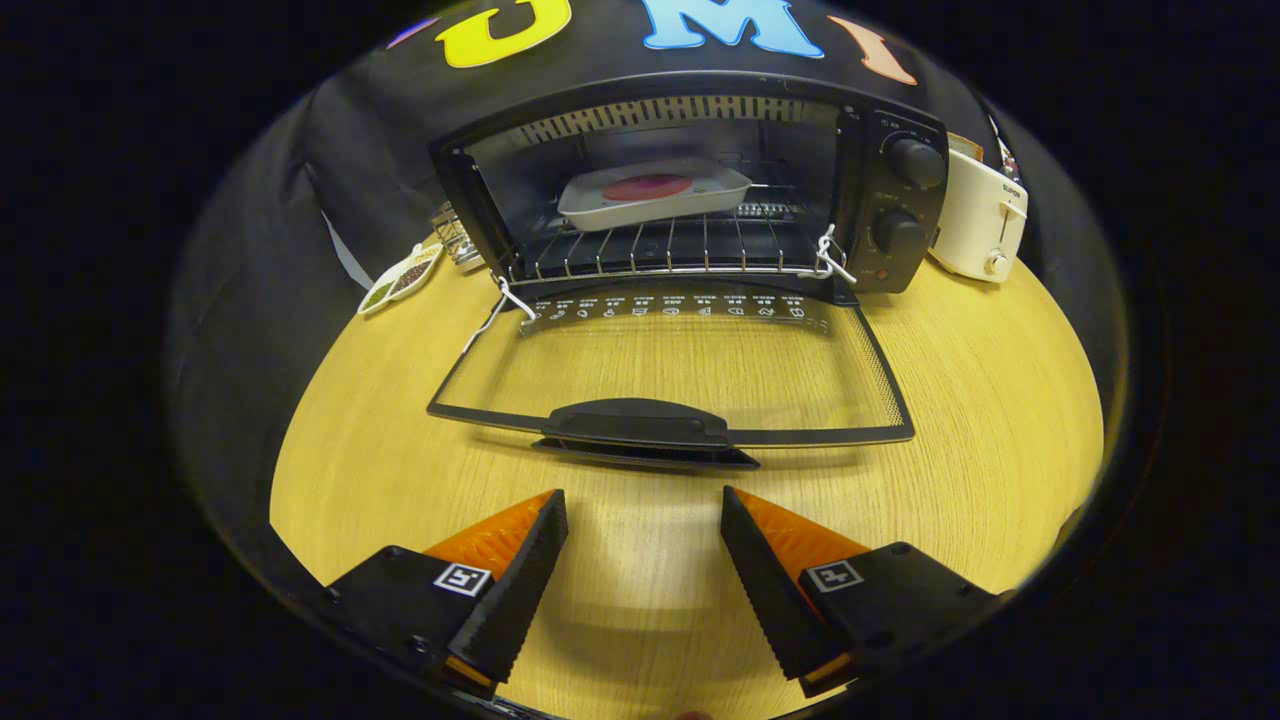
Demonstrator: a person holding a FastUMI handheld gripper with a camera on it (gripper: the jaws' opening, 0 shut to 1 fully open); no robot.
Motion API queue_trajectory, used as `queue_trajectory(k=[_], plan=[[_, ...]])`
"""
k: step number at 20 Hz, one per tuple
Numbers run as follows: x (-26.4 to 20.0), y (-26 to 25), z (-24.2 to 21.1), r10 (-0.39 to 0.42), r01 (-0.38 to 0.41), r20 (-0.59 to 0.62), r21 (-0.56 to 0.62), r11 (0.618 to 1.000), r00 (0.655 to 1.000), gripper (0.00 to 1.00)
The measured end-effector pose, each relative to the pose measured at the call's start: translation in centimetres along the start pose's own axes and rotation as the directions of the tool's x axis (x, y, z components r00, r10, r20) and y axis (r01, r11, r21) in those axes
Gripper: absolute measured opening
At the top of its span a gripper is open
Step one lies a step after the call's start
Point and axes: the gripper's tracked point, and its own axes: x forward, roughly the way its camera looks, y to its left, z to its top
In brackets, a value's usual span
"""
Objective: Open the toaster oven, put the food inside, and close the toaster oven door.
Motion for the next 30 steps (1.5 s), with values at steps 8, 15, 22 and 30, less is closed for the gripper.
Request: queue_trajectory(k=[8,15,22,30], plan=[[0.7,-0.1,0.7,-0.089,0.089,0.013,0.031,0.996,0.996,0.95],[-1.0,0.2,1.6,-0.092,0.090,0.071,0.023,0.996,0.993,0.95],[-3.6,0.6,3.1,-0.070,0.067,0.150,0.025,0.997,0.986,0.95],[-5.8,0.9,6.4,-0.057,0.043,0.243,0.065,0.997,0.968,0.96]])
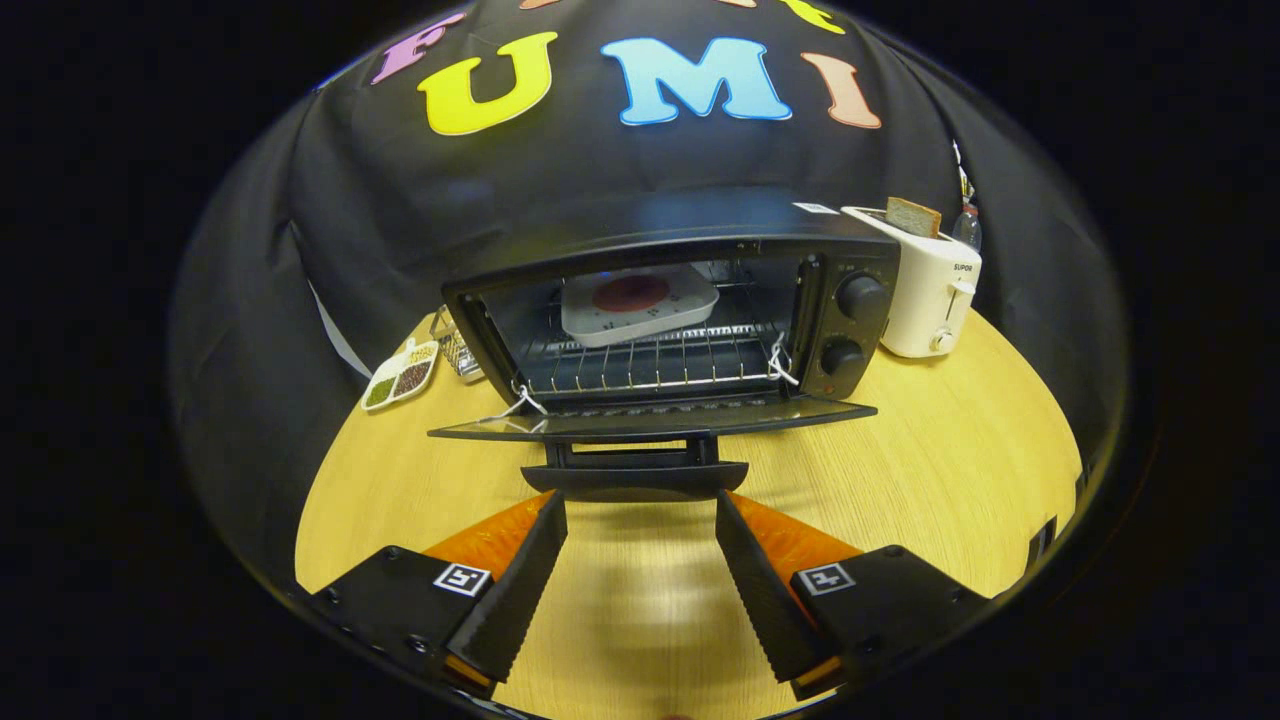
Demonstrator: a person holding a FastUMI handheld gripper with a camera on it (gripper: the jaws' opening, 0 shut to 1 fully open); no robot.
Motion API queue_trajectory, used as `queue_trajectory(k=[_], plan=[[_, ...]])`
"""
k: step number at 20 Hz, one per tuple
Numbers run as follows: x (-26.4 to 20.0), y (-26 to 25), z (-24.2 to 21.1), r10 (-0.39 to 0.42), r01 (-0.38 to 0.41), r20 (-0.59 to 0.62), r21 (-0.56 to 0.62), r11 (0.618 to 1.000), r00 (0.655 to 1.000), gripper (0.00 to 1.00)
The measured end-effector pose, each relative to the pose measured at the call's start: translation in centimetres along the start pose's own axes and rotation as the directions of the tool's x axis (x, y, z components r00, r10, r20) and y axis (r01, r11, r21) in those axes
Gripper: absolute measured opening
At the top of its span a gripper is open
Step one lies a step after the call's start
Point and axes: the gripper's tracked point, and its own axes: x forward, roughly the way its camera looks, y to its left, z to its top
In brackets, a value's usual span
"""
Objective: Open the toaster oven, put the food inside, and close the toaster oven door.
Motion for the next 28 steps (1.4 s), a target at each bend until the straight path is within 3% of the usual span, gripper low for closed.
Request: queue_trajectory(k=[6,10,14,21,28], plan=[[-0.3,0.4,3.8,0.004,-0.004,0.098,-0.004,1.000,0.995,0.96],[0.5,0.4,5.6,0.011,-0.003,0.123,-0.064,0.998,0.992,0.96],[-0.4,0.8,8.8,0.038,-0.007,0.229,-0.137,0.991,0.973,0.97],[-8.3,0.4,10.8,0.105,-0.028,0.421,-0.186,0.982,0.901,0.97],[-15.9,-3.3,11.0,0.068,0.013,0.520,-0.150,0.989,0.852,0.96]])
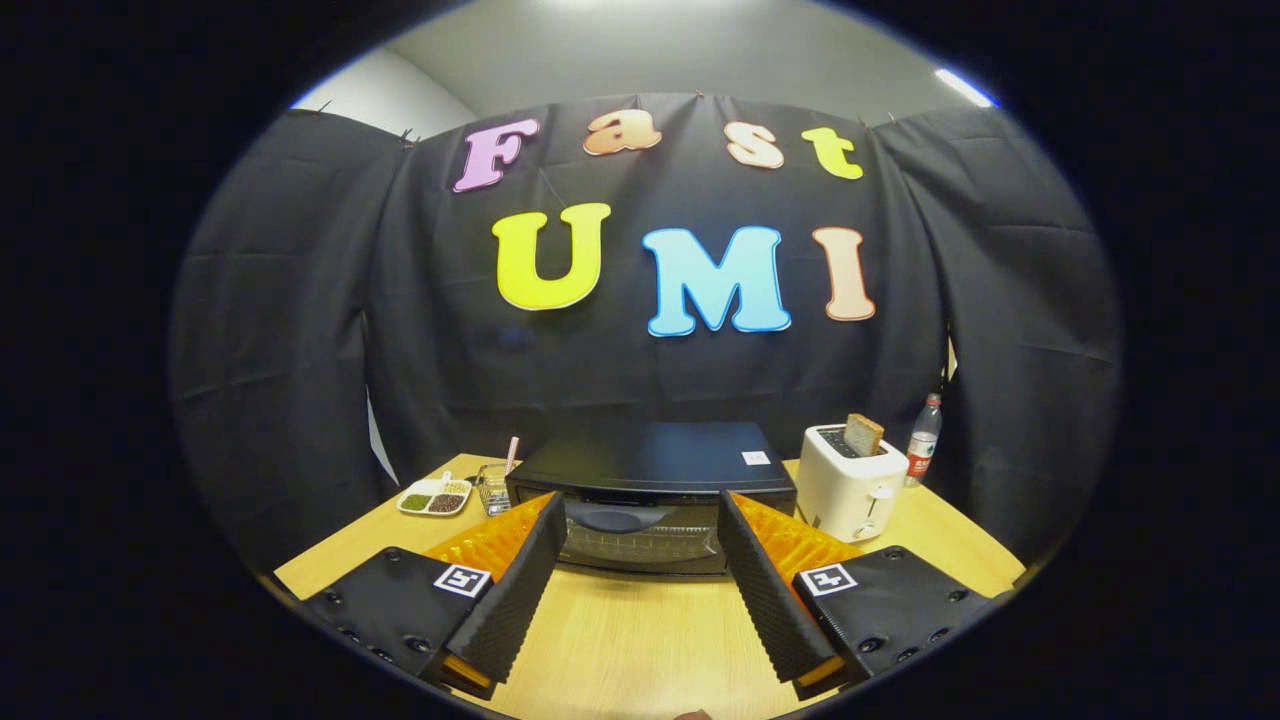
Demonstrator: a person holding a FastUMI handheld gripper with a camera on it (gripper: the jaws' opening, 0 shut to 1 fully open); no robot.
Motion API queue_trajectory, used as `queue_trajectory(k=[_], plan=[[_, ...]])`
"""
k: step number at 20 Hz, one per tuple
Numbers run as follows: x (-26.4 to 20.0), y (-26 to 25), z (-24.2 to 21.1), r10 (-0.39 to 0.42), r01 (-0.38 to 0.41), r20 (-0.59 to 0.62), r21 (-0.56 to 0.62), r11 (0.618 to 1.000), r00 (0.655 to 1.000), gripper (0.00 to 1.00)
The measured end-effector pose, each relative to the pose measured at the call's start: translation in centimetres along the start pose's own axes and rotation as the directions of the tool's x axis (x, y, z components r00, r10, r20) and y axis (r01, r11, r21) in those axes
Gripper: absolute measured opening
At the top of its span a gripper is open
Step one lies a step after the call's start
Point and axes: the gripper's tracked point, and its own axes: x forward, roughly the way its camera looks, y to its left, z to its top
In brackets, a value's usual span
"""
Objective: Open the toaster oven, put the food inside, and close the toaster oven door.
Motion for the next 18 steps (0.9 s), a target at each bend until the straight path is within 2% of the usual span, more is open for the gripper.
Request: queue_trajectory(k=[11,18], plan=[[-8.0,-7.9,3.6,-0.114,0.114,0.120,0.011,0.993,0.986,0.96],[-10.8,-10.0,5.0,-0.131,0.132,0.204,0.010,0.991,0.970,0.96]])
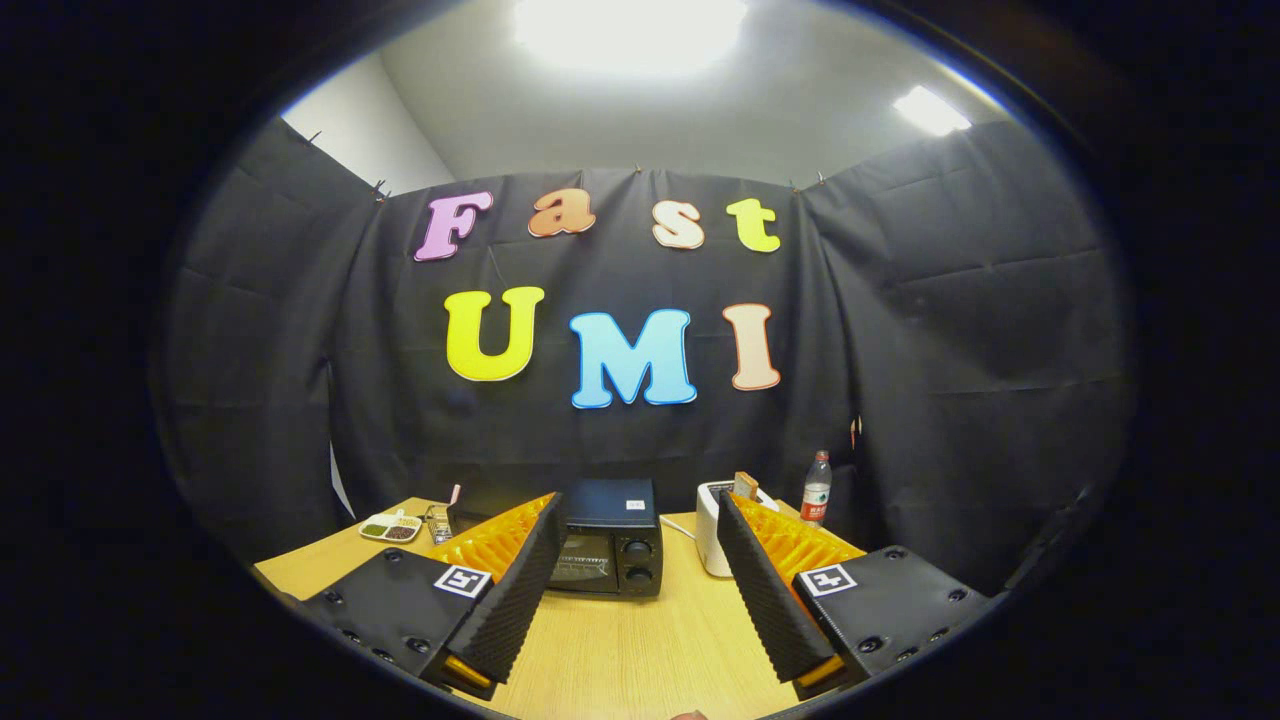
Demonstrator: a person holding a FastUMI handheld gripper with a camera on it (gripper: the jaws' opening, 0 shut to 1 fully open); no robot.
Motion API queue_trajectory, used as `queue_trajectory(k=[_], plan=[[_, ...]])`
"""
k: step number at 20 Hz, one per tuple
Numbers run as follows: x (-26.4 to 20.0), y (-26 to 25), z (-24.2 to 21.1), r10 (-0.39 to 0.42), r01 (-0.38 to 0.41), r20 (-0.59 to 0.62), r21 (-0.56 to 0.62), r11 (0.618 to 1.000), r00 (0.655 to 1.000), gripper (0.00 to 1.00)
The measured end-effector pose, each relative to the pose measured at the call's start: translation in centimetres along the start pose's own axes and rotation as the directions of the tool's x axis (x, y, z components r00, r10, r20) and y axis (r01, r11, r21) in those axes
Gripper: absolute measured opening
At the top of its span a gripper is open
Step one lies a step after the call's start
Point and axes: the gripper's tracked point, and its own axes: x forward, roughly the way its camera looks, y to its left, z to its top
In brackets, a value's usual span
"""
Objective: Open the toaster oven, put the food inside, and close the toaster oven door.
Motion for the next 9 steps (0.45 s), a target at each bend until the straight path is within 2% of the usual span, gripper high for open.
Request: queue_trajectory(k=[9], plan=[[-0.2,-2.1,1.0,-0.039,0.038,0.029,0.042,0.998,0.999,0.96]])
